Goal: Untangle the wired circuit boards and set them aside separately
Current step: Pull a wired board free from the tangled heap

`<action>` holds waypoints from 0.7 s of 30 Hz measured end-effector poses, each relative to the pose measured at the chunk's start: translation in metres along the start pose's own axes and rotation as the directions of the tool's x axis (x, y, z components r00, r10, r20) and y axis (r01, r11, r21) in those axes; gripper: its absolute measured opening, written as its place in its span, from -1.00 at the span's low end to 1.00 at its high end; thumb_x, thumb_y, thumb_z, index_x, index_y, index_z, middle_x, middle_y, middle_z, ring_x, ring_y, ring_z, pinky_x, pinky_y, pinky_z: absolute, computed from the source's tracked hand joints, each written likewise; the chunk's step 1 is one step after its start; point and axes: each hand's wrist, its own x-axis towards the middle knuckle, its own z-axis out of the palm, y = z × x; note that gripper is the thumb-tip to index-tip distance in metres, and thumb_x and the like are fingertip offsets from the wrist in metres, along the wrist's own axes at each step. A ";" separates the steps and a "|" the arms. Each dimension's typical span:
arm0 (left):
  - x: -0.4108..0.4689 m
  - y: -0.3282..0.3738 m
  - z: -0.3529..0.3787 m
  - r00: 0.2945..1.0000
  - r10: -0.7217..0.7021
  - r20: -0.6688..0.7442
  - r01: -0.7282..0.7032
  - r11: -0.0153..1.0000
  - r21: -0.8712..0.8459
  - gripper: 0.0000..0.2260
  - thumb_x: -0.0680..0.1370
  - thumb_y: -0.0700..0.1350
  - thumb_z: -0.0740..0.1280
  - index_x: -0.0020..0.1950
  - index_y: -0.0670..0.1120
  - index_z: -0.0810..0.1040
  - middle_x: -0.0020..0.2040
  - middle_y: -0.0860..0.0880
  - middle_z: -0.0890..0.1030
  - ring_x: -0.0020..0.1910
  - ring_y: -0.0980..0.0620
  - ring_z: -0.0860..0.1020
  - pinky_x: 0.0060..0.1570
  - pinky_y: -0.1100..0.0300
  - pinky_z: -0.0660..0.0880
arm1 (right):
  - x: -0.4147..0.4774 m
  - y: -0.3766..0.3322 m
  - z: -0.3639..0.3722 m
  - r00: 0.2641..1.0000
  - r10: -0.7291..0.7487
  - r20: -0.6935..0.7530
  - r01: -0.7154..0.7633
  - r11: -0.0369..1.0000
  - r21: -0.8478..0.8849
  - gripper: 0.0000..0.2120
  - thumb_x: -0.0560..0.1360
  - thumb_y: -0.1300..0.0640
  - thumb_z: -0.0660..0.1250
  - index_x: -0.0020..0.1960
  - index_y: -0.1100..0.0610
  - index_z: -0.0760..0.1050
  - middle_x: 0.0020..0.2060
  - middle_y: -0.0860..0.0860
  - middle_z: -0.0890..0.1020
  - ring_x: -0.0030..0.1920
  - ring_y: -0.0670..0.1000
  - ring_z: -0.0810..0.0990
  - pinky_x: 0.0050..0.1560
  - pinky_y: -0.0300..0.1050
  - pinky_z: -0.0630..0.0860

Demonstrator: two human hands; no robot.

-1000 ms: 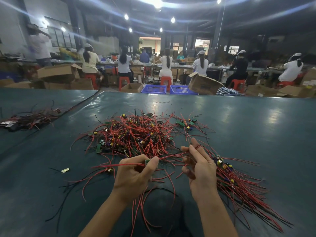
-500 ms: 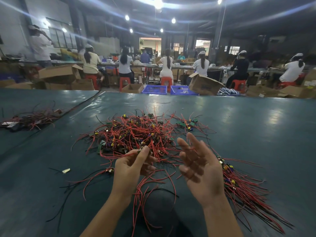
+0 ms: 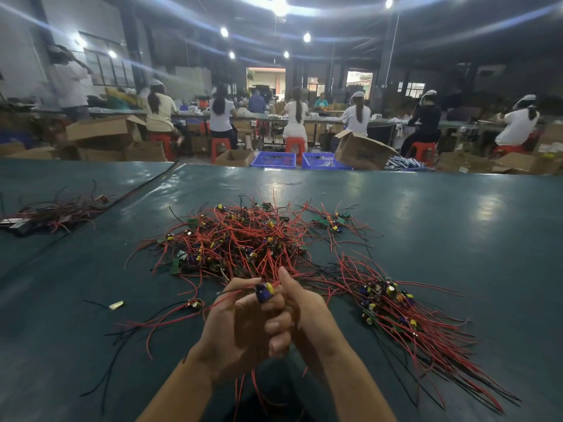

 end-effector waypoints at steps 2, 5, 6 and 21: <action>0.002 -0.002 0.001 0.999 -0.050 0.004 0.050 0.998 0.024 -0.67 0.36 0.06 0.46 -0.36 -0.16 0.45 -0.46 -0.08 0.43 -0.52 -0.06 0.45 -0.43 0.17 0.44 | -0.003 0.001 0.003 1.000 0.024 0.013 -0.026 0.991 0.131 -0.68 0.32 -0.14 0.48 -0.22 0.14 0.67 -0.48 0.02 0.52 -0.59 -0.04 0.46 -0.62 -0.28 0.37; 0.007 -0.005 0.004 0.997 -0.037 -0.071 0.037 0.999 -0.015 -0.67 0.44 0.07 0.32 -0.36 -0.16 0.48 -0.47 -0.08 0.44 -0.53 -0.04 0.44 -0.45 0.19 0.41 | -0.005 -0.001 0.004 0.999 -0.012 -0.051 0.026 0.961 0.277 -0.83 0.30 0.00 0.51 -0.23 0.11 0.68 -0.47 0.05 0.54 -0.63 -0.04 0.43 -0.65 -0.30 0.34; 0.009 -0.006 0.005 0.994 -0.010 -0.107 0.004 0.999 -0.051 -0.68 0.42 0.07 0.27 -0.36 -0.17 0.50 -0.47 -0.08 0.43 -0.54 -0.04 0.43 -0.46 0.20 0.39 | -0.006 -0.002 0.004 0.997 -0.027 -0.077 0.048 0.956 0.288 -0.83 0.32 0.02 0.50 -0.21 0.12 0.68 -0.47 0.05 0.55 -0.64 -0.05 0.43 -0.65 -0.30 0.33; 0.014 -0.014 0.004 0.817 0.500 -0.289 -0.210 0.723 0.659 -0.49 0.46 0.19 0.23 -0.41 -0.25 0.41 -0.54 -0.11 0.41 -0.58 0.03 0.36 -0.51 0.26 0.35 | -0.001 0.007 0.005 0.962 -0.123 -0.244 0.179 0.957 0.227 -0.58 0.19 -0.11 0.55 -0.07 0.13 0.73 -0.12 0.21 0.71 -0.09 0.20 0.66 0.10 0.19 0.61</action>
